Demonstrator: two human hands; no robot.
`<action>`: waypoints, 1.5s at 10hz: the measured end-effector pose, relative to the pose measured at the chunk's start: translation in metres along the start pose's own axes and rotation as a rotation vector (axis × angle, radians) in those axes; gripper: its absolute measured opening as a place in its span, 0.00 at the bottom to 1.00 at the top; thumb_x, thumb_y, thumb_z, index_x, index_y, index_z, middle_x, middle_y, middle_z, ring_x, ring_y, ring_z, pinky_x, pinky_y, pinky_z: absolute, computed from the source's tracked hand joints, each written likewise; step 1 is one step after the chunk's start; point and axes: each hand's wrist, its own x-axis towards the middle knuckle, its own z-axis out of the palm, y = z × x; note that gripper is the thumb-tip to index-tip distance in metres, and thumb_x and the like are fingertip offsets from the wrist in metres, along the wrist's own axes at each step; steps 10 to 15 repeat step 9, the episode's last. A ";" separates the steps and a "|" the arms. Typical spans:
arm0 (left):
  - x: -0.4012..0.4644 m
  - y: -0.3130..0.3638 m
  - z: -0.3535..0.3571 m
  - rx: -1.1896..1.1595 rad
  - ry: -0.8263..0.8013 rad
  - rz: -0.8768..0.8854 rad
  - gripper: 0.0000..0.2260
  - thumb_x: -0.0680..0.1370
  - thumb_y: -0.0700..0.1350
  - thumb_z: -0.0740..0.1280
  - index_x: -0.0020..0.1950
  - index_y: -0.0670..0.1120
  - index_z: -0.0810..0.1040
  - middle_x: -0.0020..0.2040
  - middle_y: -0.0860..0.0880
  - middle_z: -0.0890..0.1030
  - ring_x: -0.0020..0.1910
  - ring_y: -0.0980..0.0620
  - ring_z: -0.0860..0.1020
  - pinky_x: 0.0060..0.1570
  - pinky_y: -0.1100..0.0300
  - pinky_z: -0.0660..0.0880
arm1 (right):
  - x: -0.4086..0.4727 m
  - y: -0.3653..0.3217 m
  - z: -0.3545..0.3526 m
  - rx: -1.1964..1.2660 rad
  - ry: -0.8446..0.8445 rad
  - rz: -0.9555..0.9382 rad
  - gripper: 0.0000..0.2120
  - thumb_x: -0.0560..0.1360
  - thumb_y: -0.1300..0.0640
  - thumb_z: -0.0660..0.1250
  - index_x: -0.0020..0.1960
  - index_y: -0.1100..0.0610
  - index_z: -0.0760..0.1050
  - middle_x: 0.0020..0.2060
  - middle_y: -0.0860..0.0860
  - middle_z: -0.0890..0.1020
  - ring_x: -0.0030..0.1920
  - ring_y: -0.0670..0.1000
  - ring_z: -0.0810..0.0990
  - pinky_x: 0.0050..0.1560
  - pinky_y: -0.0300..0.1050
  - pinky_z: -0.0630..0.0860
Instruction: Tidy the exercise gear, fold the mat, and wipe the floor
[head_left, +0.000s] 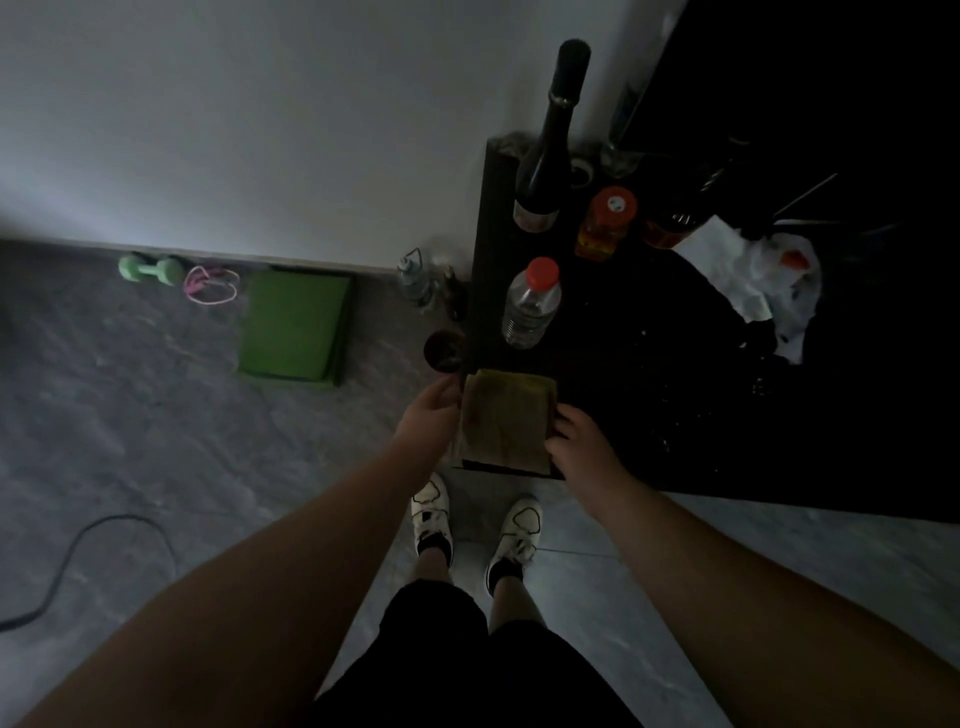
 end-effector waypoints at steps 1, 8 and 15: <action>-0.005 -0.003 -0.001 0.349 0.089 0.215 0.21 0.81 0.40 0.61 0.74 0.51 0.67 0.56 0.58 0.73 0.59 0.55 0.74 0.56 0.57 0.72 | -0.011 -0.001 -0.004 -0.400 0.137 -0.105 0.30 0.77 0.68 0.61 0.77 0.55 0.61 0.73 0.55 0.68 0.71 0.55 0.69 0.70 0.51 0.69; 0.032 -0.026 -0.003 1.511 -0.183 0.409 0.38 0.80 0.49 0.63 0.80 0.55 0.39 0.81 0.51 0.39 0.79 0.47 0.39 0.77 0.46 0.44 | 0.027 -0.002 -0.002 -1.391 -0.039 -0.427 0.44 0.78 0.48 0.67 0.81 0.56 0.40 0.81 0.53 0.42 0.80 0.54 0.44 0.79 0.53 0.52; 0.007 -0.012 -0.015 1.336 -0.109 0.418 0.35 0.80 0.48 0.63 0.80 0.55 0.44 0.81 0.52 0.44 0.79 0.48 0.42 0.77 0.45 0.49 | 0.013 -0.017 -0.003 -1.216 -0.031 -0.390 0.38 0.79 0.51 0.66 0.81 0.54 0.48 0.81 0.52 0.49 0.80 0.55 0.51 0.78 0.52 0.56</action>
